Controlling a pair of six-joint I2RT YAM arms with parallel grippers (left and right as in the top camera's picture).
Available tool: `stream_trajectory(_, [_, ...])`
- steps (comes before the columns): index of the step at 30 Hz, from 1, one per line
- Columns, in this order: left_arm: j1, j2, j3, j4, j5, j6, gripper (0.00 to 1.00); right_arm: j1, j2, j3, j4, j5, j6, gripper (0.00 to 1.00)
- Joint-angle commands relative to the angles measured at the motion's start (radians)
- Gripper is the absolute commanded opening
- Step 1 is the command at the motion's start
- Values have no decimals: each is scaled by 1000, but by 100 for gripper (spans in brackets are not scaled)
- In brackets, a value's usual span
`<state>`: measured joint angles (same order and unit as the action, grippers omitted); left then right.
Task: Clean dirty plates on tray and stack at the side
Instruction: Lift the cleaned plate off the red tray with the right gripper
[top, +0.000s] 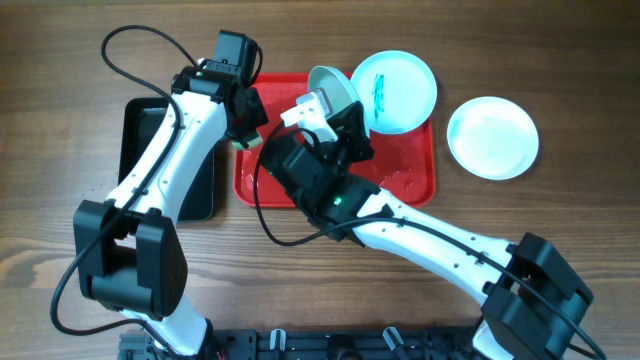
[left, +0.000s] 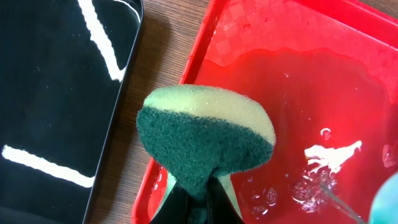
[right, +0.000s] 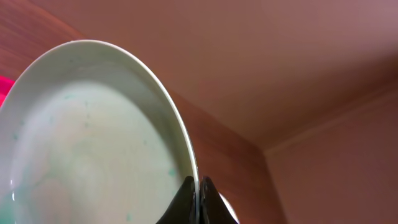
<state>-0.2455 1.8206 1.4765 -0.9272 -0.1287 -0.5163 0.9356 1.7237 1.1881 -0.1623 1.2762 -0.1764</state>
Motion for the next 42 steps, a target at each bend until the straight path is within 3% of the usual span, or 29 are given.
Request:
stream_trajectory(1, [3, 9, 2, 3, 10, 15, 4, 3, -19, 20, 10, 65, -60, 4])
stream_trajectory(16, [3, 9, 2, 4, 10, 15, 4, 3, -19, 19, 12, 71, -55, 4])
stream_trajectory(23, [3, 9, 2, 7, 10, 15, 4, 4, -19, 17, -23, -6, 39, 4])
stream_trajectory(33, [2, 9, 2, 6, 21, 15, 4, -69, -107, 17, -296, -509, 495, 4])
stream_trajectory(42, [2, 9, 2, 2, 20, 16, 4, -364, -179, 17, -406, -1094, 724, 4])
